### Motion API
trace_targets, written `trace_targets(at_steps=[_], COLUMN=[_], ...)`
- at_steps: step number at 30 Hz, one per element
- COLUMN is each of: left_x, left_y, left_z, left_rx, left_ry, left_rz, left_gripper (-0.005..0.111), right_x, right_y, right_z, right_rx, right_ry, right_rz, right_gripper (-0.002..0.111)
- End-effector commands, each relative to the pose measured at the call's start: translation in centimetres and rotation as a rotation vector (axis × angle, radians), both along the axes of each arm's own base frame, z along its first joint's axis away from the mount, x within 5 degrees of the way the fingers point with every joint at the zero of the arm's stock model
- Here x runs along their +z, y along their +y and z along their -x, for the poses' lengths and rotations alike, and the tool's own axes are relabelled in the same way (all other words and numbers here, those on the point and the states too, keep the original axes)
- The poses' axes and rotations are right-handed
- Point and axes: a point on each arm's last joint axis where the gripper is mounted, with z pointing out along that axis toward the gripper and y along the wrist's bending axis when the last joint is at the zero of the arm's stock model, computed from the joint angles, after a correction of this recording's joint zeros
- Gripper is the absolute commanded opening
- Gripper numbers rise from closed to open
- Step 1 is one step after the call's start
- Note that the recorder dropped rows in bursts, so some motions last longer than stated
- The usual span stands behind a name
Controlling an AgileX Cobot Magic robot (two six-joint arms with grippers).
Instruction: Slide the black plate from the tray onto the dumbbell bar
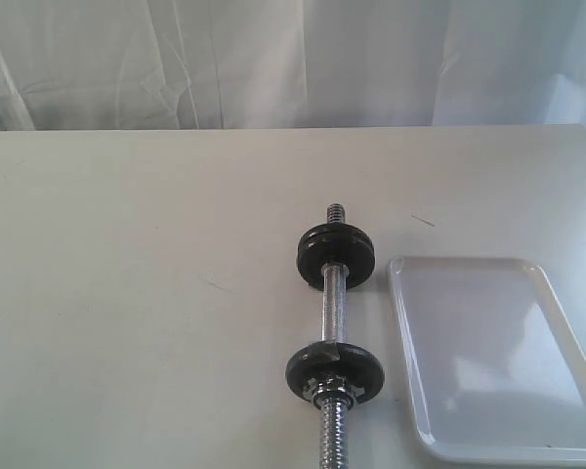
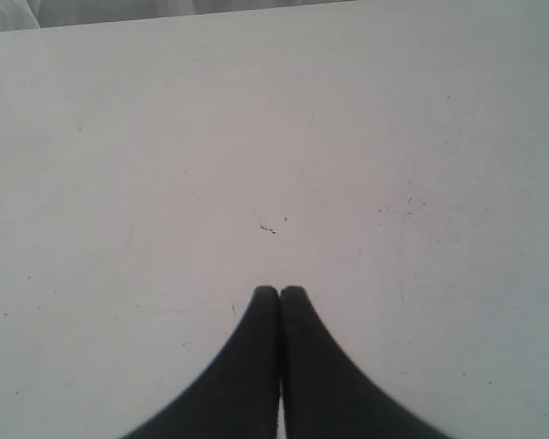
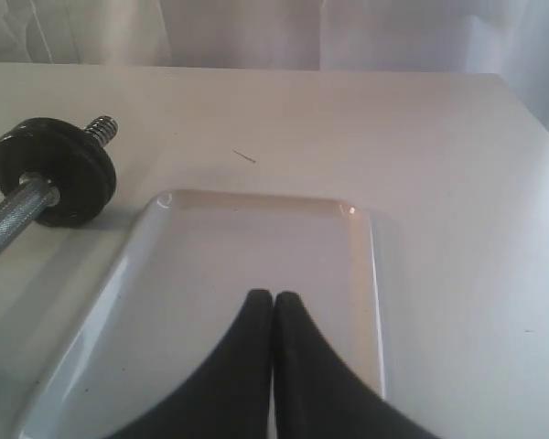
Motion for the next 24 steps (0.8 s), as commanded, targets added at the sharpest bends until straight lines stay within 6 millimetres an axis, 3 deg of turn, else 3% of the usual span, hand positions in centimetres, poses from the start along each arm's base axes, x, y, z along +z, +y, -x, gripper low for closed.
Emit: trace_targets(at_steps=[1, 24], left_x=[-0.01, -0.01], left_y=[0.01, 0.06], left_z=[0.01, 0.01], left_rx=[0.002, 0.011], left_ry=[-0.006, -0.006], left_rz=[0.001, 0.001], left_gripper=[0.0, 0.0], right_x=[0.16, 0.16], right_y=[0.14, 0.16], right_z=[0.0, 0.01], right_rx=[0.028, 0.025], right_ry=[-0.024, -0.021], right_rz=[0.003, -0.018], right_gripper=[0.0, 0.0])
